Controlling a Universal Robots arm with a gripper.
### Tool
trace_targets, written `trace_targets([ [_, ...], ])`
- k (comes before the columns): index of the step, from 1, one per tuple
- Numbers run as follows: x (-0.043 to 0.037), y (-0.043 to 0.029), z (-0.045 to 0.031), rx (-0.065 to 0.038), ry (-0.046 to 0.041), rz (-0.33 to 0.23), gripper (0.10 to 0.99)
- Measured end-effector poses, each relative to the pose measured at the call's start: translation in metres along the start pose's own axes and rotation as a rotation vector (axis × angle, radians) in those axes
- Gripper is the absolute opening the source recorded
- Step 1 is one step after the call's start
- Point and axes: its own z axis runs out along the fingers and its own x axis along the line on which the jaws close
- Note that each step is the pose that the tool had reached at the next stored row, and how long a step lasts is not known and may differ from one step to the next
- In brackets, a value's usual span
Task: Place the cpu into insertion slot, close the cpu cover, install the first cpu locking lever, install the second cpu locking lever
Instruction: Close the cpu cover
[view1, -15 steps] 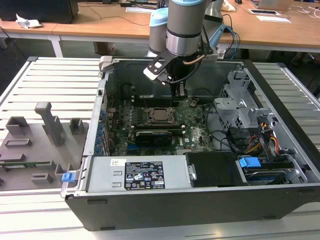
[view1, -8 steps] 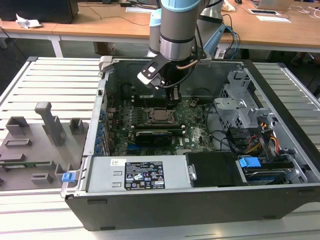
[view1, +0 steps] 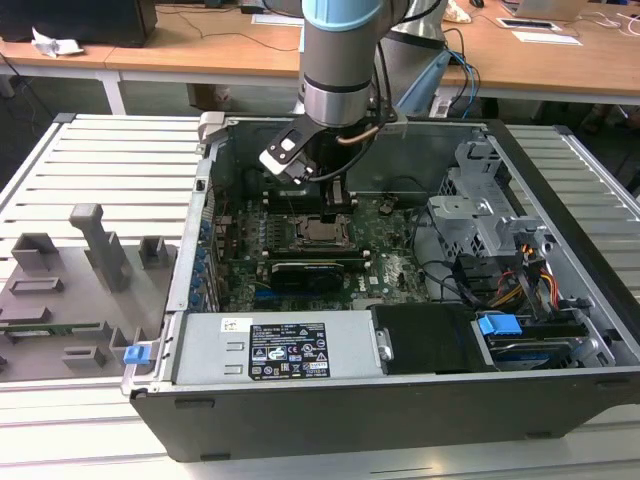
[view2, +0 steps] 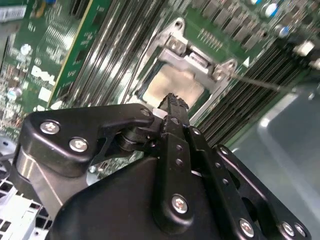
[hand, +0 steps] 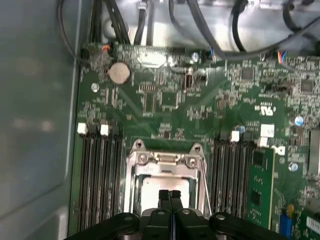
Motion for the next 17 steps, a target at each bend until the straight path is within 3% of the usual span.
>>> trace_targets([
  [7,0.0005,-0.0113,0.0072,0.004,0.0016,-0.026,0.106],
  [11,0.0006,-0.0123,0.0079,0.004,0.0024,-0.026,0.106],
  [17,0.0012,-0.0232,0.0082,0.004,0.0037,-0.026,0.106],
])
